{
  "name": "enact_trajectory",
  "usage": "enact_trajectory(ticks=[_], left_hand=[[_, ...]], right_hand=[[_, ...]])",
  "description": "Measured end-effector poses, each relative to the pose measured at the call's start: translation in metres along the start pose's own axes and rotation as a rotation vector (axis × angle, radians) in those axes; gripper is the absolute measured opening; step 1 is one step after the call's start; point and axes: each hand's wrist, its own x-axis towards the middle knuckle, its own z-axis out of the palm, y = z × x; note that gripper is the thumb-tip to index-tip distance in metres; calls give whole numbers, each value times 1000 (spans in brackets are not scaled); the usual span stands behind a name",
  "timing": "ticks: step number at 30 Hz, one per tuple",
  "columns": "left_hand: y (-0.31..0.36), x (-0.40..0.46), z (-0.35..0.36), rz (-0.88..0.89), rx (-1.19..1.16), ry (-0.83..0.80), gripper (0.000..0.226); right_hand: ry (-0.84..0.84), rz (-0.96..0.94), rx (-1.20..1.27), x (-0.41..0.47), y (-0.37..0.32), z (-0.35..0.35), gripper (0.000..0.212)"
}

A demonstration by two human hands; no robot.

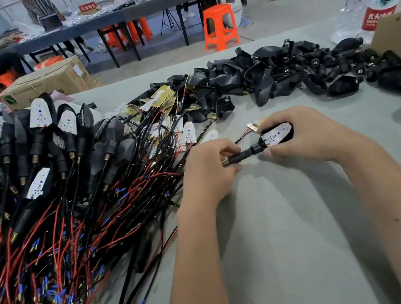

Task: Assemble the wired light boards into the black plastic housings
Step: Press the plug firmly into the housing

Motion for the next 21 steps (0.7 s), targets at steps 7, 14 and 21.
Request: enact_trajectory(ticks=[7, 14, 21], left_hand=[[0, 0, -8, -52, -145, 32, 24], [-1, -1, -11, -21, -166, 61, 24], [0, 1, -16, -43, -170, 39, 23]], right_hand=[[27, 5, 166, -1, 1, 0, 31], [29, 8, 193, -3, 0, 1, 37], [114, 0, 277, -2, 1, 0, 31]])
